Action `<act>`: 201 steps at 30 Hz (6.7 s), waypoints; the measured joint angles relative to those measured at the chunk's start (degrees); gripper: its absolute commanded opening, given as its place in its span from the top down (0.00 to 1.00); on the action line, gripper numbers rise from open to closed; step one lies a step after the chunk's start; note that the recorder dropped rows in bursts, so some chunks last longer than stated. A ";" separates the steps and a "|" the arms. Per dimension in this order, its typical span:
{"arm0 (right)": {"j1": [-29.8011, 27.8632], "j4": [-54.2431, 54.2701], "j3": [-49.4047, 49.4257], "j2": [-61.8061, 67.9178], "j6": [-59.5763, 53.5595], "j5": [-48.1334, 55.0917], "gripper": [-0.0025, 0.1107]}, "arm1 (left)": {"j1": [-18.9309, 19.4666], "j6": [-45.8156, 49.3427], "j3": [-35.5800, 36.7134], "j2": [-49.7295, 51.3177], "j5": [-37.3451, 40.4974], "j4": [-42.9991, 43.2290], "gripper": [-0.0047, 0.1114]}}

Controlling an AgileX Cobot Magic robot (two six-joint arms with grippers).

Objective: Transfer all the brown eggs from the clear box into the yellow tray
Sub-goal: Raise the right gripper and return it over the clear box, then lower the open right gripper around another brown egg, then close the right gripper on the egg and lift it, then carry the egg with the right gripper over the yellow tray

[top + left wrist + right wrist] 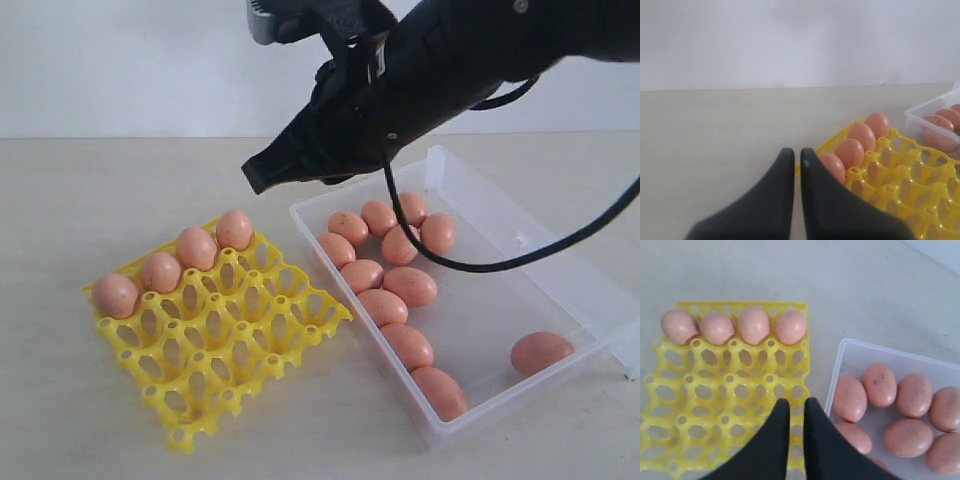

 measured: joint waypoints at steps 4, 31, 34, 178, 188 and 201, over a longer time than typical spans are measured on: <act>0.00 -8.20 0.00 -1.26 -1.02 3.19 0.98 | 0.00 0.00 0.00 0.00 0.00 0.00 0.92; -32.70 12.40 0.00 0.38 -21.71 21.02 0.98 | 0.00 0.00 0.00 0.00 0.00 0.00 0.92; -32.70 14.52 0.00 4.80 -22.07 25.39 0.98 | 0.00 0.00 0.00 0.00 0.00 0.00 0.92; -1.34 -48.67 5.13 15.49 85.15 -93.89 0.98 | 0.00 0.00 0.00 0.00 0.00 0.00 0.92; 4.51 -68.78 -1.67 21.38 92.68 -66.24 0.98 | 0.00 0.00 0.00 0.00 0.00 0.00 0.92; 6.17 -85.61 -12.10 31.78 99.59 -58.53 0.98 | 0.00 0.00 0.00 0.00 0.00 0.00 0.92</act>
